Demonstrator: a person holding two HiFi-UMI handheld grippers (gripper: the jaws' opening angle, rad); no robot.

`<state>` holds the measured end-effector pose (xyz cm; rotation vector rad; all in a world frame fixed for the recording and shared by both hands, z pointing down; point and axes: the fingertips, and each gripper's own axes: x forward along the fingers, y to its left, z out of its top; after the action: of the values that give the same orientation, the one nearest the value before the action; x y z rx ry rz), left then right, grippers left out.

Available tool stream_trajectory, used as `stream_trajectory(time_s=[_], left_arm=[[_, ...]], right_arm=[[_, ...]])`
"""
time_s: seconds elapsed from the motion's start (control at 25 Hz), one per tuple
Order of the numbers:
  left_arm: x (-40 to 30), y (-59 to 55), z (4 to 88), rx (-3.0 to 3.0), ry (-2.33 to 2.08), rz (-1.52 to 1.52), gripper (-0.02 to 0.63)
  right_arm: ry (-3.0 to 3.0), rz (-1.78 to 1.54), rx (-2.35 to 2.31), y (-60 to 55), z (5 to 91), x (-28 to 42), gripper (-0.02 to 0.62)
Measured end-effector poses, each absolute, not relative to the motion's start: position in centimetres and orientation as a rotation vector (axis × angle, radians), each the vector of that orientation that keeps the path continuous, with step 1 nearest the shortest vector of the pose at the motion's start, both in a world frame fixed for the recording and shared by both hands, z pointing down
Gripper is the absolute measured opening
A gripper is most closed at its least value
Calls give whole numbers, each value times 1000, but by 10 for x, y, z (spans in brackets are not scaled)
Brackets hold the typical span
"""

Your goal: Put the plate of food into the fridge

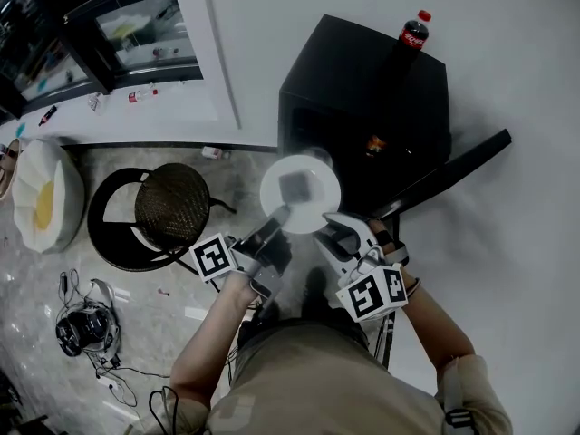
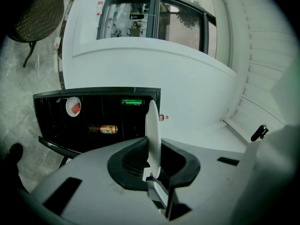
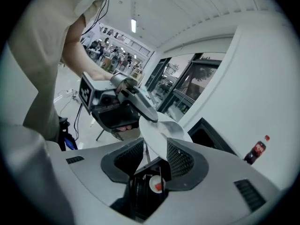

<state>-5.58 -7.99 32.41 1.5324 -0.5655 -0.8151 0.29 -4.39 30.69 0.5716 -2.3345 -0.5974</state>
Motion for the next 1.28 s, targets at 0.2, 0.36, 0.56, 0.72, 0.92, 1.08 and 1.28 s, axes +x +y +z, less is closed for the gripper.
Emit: stream_trajectory(time_s=[0.2, 0.36, 0.56, 0.72, 0.92, 1.08, 1.28], left_arm=[[-60, -69, 328, 1535, -576, -801, 40], [-62, -56, 335, 1534, -584, -783, 40], [-62, -39, 341, 1530, -582, -771, 40], [-64, -26, 345, 1533, -588, -757, 39], [-70, -9, 347, 1532, -589, -755, 40], [-79, 2, 348, 1542, -589, -762, 40], [-89, 20, 350, 1550, -584, -757, 40]], right_arm=[[-2455, -312, 646, -33, 307, 10, 132], [-2559, 90, 740, -25, 312, 12, 132], [-2632, 601, 897, -18, 323, 21, 33], [-2610, 771, 930, -10, 333, 29, 28], [-2576, 926, 1000, -2, 337, 33, 28], [-2537, 978, 1022, 8, 346, 28, 28], [-2517, 1000, 1005, 30, 352, 15, 28]])
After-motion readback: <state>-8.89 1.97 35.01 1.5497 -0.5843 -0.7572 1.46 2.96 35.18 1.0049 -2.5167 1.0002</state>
